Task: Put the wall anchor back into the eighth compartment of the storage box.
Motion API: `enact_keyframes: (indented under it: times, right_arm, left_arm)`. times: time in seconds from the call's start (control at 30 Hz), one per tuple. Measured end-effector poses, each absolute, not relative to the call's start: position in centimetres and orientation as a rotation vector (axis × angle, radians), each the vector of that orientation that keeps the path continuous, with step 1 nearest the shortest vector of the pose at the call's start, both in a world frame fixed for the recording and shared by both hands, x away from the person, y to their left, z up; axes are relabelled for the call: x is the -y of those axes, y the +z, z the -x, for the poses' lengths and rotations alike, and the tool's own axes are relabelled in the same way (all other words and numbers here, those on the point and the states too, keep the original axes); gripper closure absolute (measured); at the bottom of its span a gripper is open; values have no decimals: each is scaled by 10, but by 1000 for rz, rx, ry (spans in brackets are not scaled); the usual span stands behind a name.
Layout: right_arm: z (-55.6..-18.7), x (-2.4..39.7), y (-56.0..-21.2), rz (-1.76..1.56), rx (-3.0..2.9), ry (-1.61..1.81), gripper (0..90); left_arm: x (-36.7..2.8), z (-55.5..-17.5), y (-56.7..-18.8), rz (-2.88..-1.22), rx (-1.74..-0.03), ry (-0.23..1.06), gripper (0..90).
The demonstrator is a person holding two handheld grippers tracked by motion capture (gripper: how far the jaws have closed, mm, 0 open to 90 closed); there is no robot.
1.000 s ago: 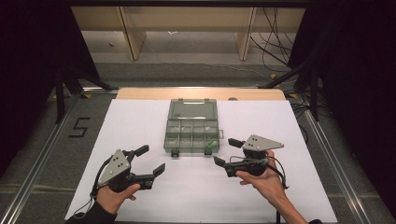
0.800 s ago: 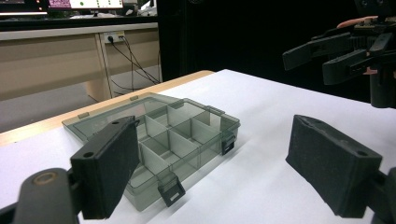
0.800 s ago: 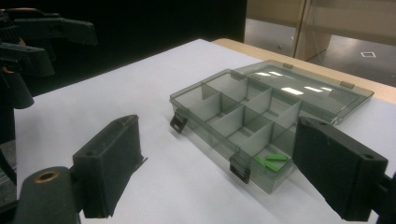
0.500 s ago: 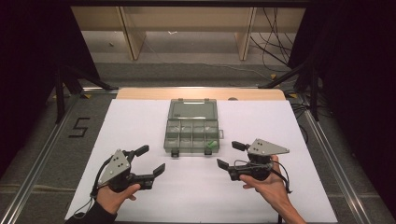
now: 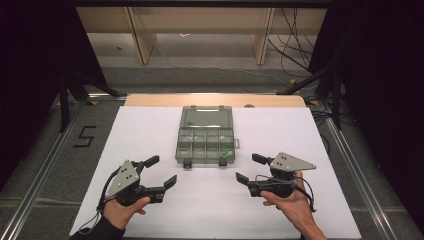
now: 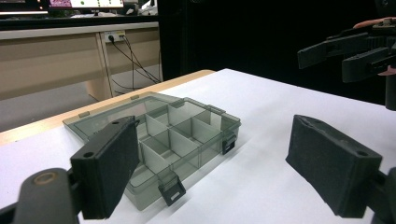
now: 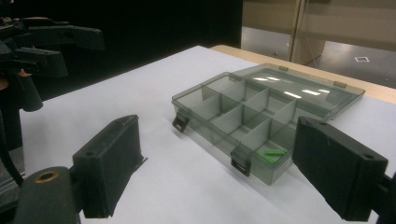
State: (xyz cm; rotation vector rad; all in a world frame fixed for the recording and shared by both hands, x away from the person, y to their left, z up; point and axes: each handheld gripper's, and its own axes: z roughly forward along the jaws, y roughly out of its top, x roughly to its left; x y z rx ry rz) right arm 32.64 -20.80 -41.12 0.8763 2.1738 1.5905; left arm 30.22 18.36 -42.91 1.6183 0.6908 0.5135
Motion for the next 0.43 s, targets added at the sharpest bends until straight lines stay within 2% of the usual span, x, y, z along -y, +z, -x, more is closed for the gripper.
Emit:
enact_keyframes:
  times: [0.43]
  right_arm:
    - [-324,210,-412,-877,-2168,1603,164]
  left_arm:
    - [-183,-302,-429,-1615,-691,513,160]
